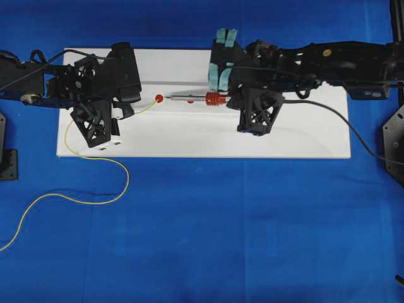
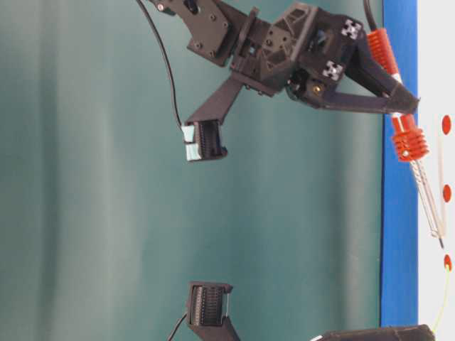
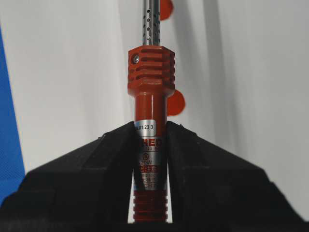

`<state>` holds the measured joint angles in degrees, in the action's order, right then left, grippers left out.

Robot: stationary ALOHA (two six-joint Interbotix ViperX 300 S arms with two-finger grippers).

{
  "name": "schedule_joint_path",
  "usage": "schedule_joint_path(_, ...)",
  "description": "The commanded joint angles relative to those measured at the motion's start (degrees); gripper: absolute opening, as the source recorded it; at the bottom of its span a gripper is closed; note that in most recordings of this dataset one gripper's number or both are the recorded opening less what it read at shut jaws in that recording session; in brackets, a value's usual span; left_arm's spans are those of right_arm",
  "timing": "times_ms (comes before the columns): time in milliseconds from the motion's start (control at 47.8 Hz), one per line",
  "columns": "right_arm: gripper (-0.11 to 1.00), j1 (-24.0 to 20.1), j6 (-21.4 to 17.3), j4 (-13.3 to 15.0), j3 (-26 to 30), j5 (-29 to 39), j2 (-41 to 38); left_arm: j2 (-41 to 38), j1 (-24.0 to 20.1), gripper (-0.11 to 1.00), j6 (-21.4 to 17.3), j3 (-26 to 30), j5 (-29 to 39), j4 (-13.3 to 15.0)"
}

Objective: Touch the tip of the soldering iron to the tip of the solder at the mark.
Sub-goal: 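Move the iron tip leftward to touch the solder tip at the dot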

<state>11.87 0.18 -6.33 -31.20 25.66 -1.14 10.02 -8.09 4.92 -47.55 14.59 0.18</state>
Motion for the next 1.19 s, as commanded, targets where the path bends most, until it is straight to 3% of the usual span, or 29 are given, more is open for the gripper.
schedule_joint_path(0,0.06,0.1,-0.1,0.3,1.8,-0.3,0.2,0.5,-0.1,0.01,0.1,0.9,-0.2,-0.2)
schedule_joint_path(314,0.06,0.1,-0.3,1.8,3.0,-0.3,-1.5,0.5,-0.1,0.01,0.1,0.9,-0.2,-0.2)
schedule_joint_path(1173,0.06,-0.4,-0.4,1.8,3.1,0.2,-1.5,-0.1,-0.1,0.01,-0.3,1.8,0.5,-0.2)
